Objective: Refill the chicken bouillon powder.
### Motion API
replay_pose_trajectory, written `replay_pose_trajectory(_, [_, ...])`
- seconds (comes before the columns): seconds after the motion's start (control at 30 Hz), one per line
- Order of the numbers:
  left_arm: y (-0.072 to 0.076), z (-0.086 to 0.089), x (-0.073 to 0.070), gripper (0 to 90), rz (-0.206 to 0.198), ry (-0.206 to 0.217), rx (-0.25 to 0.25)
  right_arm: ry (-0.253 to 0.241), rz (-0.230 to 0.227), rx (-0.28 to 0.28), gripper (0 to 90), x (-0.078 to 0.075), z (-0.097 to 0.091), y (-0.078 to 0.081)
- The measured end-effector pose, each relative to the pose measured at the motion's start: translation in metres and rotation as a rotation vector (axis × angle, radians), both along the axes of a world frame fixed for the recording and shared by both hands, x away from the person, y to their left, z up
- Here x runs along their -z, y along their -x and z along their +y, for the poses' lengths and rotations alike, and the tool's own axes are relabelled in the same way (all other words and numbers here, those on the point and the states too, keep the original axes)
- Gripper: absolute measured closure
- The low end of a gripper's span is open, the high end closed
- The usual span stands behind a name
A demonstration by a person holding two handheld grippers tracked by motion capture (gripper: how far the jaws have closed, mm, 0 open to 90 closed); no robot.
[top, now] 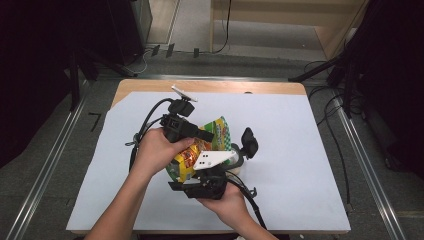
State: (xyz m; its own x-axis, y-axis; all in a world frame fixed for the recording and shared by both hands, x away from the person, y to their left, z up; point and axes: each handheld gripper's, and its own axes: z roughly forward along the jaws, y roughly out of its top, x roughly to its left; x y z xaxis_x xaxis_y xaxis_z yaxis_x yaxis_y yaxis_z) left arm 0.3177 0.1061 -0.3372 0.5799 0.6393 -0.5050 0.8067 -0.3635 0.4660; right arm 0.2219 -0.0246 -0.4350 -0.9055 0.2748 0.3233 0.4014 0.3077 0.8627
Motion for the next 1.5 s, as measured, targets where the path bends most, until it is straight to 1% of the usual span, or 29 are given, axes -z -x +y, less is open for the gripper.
replay_pose_trajectory(0.5, [0.0026,0.0052,-0.0022,84.5,-0.013,0.005,-0.015,-0.002,-0.009,-0.014,65.8,-0.0016,0.0039,-0.0004])
replay_pose_trajectory(0.97, [0.0032,0.0059,-0.0024,84.5,-0.021,0.000,-0.015,-0.001,-0.010,-0.016,65.8,-0.0015,0.0046,-0.0008])
replay_pose_trajectory(1.5, [0.0003,0.0061,0.0014,84.6,-0.004,0.007,-0.016,0.003,0.001,-0.016,65.9,0.0001,0.0037,-0.0016])
